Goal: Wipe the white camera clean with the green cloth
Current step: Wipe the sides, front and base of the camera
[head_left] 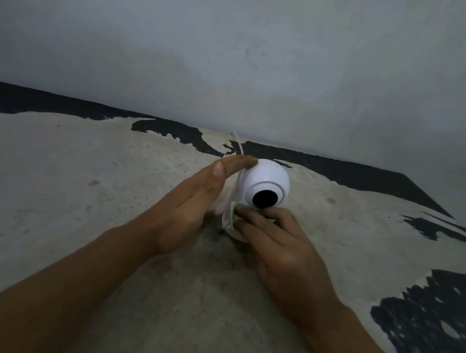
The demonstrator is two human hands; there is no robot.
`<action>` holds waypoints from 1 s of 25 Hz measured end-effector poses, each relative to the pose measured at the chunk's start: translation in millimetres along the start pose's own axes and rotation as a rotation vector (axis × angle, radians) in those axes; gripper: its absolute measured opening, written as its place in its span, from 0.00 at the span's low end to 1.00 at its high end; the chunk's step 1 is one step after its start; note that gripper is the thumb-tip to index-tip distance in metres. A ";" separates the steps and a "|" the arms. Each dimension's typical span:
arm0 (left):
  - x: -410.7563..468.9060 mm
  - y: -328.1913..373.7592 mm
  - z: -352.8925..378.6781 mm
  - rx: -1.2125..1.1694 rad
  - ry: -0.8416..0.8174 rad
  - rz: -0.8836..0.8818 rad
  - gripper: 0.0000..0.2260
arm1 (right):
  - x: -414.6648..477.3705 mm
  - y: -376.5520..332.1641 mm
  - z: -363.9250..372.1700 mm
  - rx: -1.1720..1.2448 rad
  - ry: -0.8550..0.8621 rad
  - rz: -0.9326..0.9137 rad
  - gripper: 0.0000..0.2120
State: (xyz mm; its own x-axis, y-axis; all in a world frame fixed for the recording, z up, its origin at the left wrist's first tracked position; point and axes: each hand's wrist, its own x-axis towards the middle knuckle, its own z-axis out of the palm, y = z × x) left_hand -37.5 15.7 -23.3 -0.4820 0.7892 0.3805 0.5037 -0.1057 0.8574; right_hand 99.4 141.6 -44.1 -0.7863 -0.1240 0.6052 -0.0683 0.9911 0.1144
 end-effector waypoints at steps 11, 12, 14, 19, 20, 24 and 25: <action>0.6 1.4 8.0 0.177 0.021 0.086 0.25 | -11.0 19.8 -13.5 0.224 0.078 0.326 0.10; 1.2 0.0 10.7 0.213 0.048 0.102 0.26 | -10.4 19.2 -14.2 0.292 0.130 0.435 0.11; 1.8 -4.0 16.3 0.245 0.098 0.119 0.29 | -7.0 20.1 -16.3 0.421 0.250 0.663 0.11; 6.3 -8.8 27.6 0.180 0.172 0.012 0.33 | -4.4 19.6 -10.2 0.706 0.201 0.921 0.10; 7.2 -9.1 29.5 0.171 0.180 -0.011 0.34 | -4.3 17.0 -8.3 0.692 0.160 0.901 0.11; 8.9 -9.4 31.0 0.152 0.189 -0.052 0.31 | -1.2 17.7 -7.0 0.642 0.286 0.830 0.08; 8.9 -8.9 30.4 0.151 0.188 -0.059 0.31 | -1.1 18.0 -7.1 0.640 0.276 0.821 0.07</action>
State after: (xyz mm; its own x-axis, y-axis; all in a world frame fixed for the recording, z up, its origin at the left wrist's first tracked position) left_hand -24.4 42.1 -38.1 -0.6312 0.6636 0.4015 0.5658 0.0400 0.8235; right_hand 103.4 159.2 -37.1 -0.5781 0.6631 0.4755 0.0451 0.6078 -0.7928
